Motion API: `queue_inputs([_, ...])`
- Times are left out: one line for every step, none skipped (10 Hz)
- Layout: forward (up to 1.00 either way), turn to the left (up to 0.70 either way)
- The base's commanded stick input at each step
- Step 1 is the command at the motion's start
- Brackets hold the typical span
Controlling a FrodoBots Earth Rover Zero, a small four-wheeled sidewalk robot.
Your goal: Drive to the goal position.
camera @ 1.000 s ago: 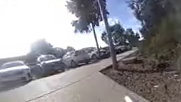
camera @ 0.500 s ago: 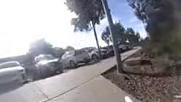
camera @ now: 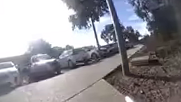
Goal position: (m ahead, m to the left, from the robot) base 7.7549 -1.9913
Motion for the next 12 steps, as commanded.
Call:
queue_inputs([1.0,0.4])
queue_inputs([1.0,0.4])
queue_inputs([1.0,0.4])
queue_inputs([1.0,0.4])
queue_inputs([1.0,0.4])
queue_inputs([1.0,0.4])
queue_inputs([1.0,0.4])
queue_inputs([1.0,0.4])
queue_inputs([1.0,0.4])
queue_inputs([1.0,0.4])
queue_inputs([1.0,0.4])
queue_inputs([1.0,0.4])
